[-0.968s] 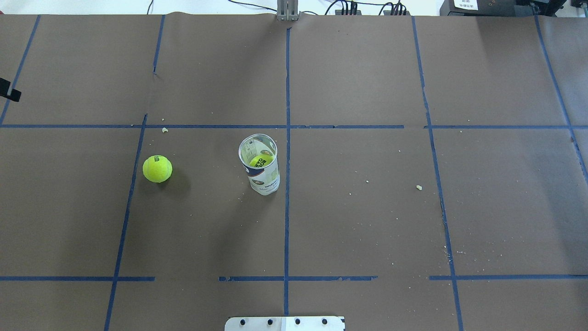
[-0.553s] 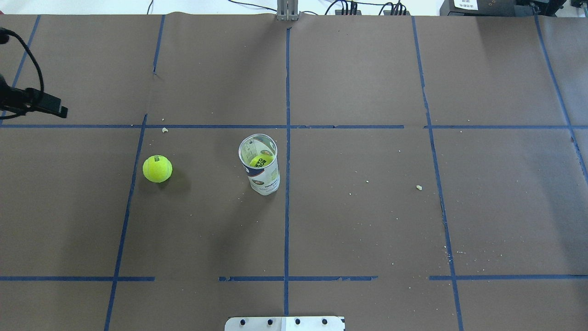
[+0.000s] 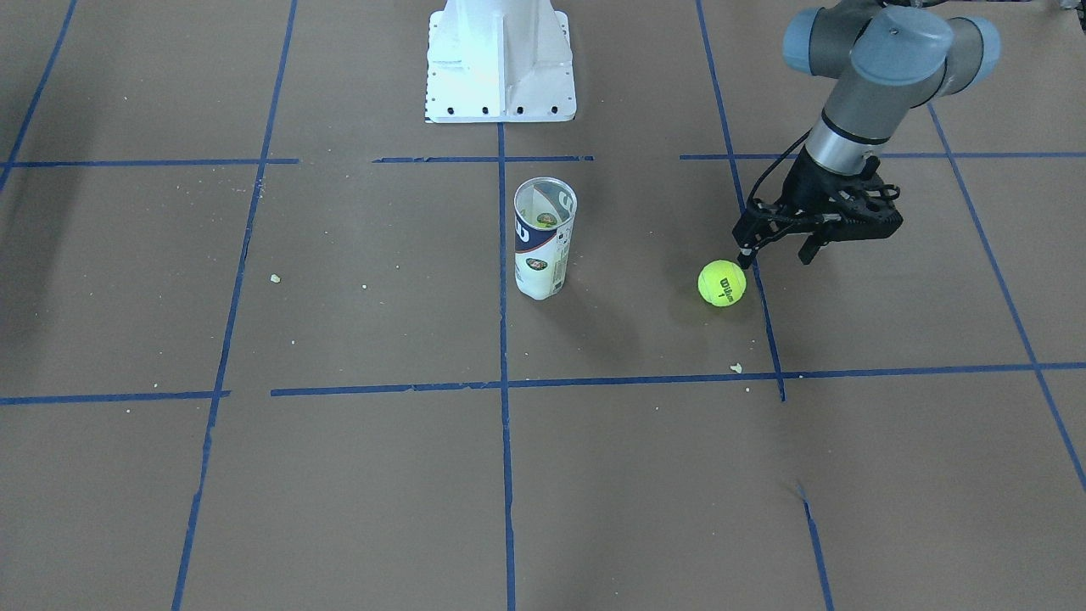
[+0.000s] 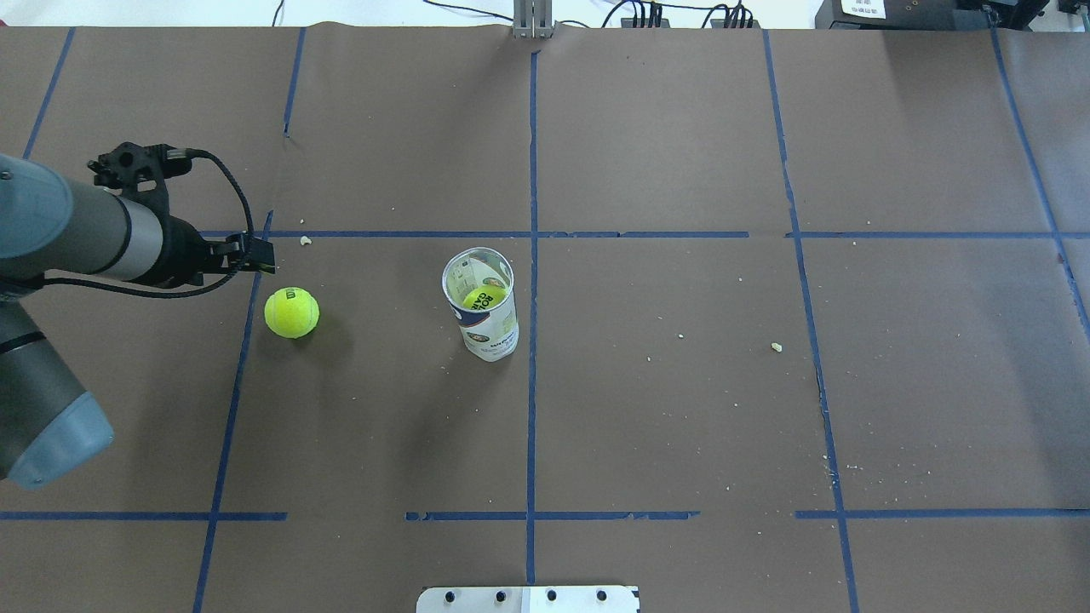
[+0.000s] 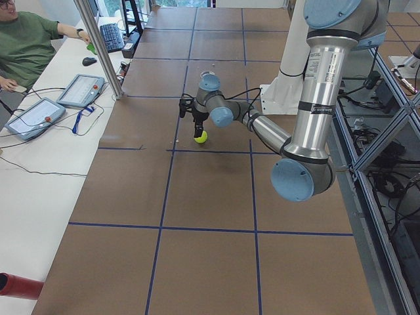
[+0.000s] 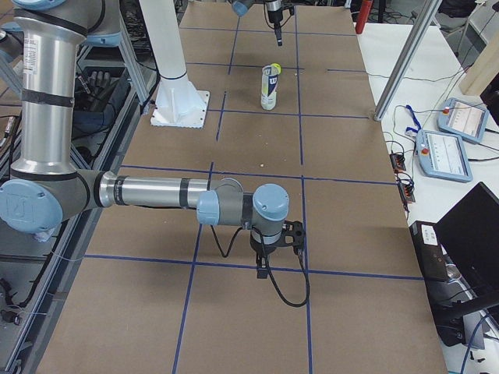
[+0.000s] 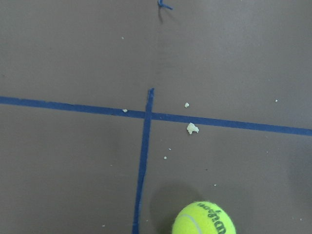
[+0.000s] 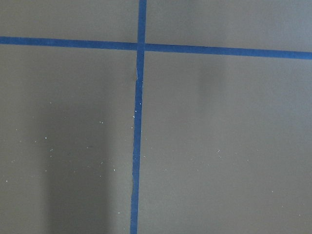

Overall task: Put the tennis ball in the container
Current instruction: 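Move the left gripper down over the yellow-green tennis ball, then close the left gripper around the tennis ball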

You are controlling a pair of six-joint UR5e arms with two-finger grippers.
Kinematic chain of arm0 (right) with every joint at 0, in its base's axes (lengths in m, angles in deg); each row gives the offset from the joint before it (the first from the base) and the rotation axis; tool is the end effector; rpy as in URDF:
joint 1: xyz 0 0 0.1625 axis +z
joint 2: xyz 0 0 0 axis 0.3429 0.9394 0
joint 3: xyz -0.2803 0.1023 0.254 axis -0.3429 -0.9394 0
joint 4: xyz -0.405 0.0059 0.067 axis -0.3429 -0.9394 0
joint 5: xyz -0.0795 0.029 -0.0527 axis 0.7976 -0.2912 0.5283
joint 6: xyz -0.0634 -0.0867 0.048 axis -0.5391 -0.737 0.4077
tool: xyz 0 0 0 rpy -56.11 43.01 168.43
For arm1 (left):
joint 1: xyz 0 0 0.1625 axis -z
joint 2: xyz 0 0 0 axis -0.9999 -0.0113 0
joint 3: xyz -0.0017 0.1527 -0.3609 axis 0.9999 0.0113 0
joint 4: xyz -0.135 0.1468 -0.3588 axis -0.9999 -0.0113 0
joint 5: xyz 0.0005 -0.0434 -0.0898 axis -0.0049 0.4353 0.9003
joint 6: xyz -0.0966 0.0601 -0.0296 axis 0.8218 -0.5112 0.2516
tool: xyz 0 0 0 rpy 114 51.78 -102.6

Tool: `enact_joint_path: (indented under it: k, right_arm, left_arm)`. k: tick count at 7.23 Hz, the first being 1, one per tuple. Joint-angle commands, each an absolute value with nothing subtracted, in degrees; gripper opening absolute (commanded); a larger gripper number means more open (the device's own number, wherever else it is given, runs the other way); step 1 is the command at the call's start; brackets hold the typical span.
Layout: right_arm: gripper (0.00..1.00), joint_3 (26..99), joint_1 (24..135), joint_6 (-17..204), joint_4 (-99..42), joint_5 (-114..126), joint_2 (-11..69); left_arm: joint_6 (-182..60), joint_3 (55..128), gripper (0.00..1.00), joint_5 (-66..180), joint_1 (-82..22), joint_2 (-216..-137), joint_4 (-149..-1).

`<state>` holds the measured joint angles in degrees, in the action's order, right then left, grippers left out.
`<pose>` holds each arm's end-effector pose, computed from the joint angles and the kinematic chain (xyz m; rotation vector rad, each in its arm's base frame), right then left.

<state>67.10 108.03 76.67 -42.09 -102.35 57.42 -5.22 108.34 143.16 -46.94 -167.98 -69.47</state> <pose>0.0407 -0.4355 0.6420 -0.0192 -0.7163 -0.0363 0.3510 -0.4524 0.3559 0.1948 0.8935 -0.2372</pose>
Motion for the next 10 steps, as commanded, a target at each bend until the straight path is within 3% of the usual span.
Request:
enact_joint_path:
  k: [1,9,10]
  right_arm:
    - [1.0,67.09,108.03,76.67,-42.09,-102.34,57.42]
    - [1.0,67.09,108.03,76.67,-42.09,-102.34,57.34]
    - [1.0,67.09,108.03,76.67,-42.09,-102.34,57.42]
  left_arm:
    - [-2.68,105.07,1.0,140.0,-50.5,-170.25,-69.44]
    - [-1.89,99.01,1.0,137.97,-54.46,-172.79,-69.62]
    - [-1.8,98.74,0.82,138.06,-54.55,-172.88,-69.62]
